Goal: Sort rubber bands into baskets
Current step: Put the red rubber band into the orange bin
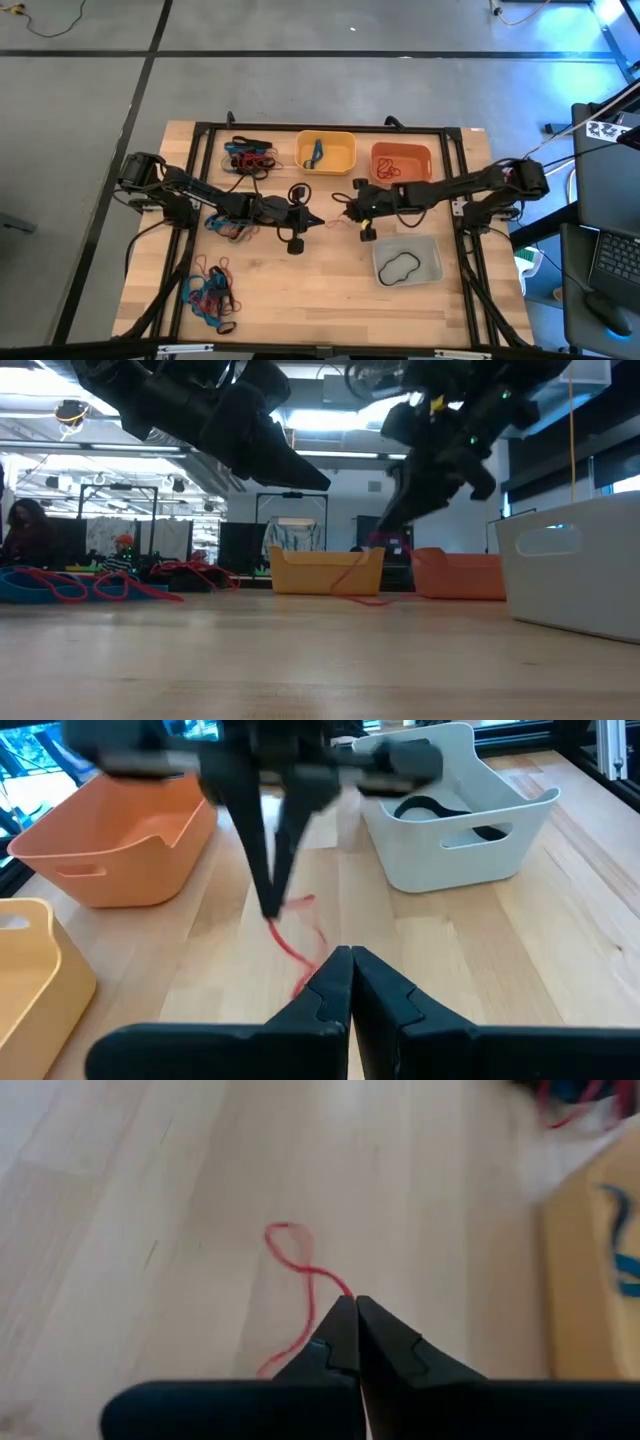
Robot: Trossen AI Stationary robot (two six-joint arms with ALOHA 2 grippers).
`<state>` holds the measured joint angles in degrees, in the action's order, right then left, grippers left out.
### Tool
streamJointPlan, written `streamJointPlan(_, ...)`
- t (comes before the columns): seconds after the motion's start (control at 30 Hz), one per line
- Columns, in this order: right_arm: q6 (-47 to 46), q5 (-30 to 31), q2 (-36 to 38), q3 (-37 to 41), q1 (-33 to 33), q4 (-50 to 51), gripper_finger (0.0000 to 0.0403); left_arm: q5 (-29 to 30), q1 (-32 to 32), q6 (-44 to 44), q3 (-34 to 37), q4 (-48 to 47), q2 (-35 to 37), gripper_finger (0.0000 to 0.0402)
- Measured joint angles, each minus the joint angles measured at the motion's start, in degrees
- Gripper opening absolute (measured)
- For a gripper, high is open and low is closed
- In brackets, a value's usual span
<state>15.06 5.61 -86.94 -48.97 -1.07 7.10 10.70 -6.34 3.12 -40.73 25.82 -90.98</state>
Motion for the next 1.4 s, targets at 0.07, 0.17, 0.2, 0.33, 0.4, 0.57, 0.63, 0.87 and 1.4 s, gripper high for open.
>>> streamJointPlan(0.07, 0.01, 0.97, 2.18, 0.00, -0.01, 1.31, 0.0001, 0.00, 0.00, -0.19, 0.00, 0.00, 0.00, 0.0001)
streamJointPlan(0.17, 0.23, 2.04, 5.24, 0.00, -0.01, 3.56, 0.0001, 0.00, 0.00, -0.82, 0.00, -0.13, 0.00, 0.0001)
streamJointPlan(0.2, 0.23, 2.55, 6.42, 0.00, -0.01, 4.62, 0.0001, 0.00, 0.00, -1.11, 0.00, -0.34, 0.00, 0.0001)
streamJointPlan(0.33, 0.23, 5.21, 11.02, -0.04, -0.01, 8.61, 0.0001, -0.02, 0.00, -1.27, 0.02, -1.30, 0.00, 0.0001)
streamJointPlan(0.4, 0.26, 6.85, 13.06, -0.04, -0.01, 10.11, 0.0001, -0.02, 0.00, -1.28, 0.02, -1.26, 0.00, 0.0001)
streamJointPlan(0.57, 0.27, 12.82, 17.52, -0.04, -0.02, 14.07, 0.0000, -0.02, 0.00, -1.27, 0.02, -1.25, 0.00, 0.0001)
streamJointPlan(0.63, 0.27, 16.37, 19.19, -0.04, 0.37, 15.47, 0.0000, -0.02, 0.00, -1.27, 0.02, -1.25, 0.00, 0.0001)
streamJointPlan(0.87, 0.30, 20.67, 25.35, -0.04, 6.20, 18.96, 0.0000, -0.02, 0.00, -1.39, 0.02, -1.25, 0.00, 0.0001)
streamJointPlan(1.4, 0.85, 21.90, 30.39, -0.05, 26.07, 24.24, 0.0000, -0.02, 0.00, -1.54, 0.02, -1.22, 0.00, 0.0001)
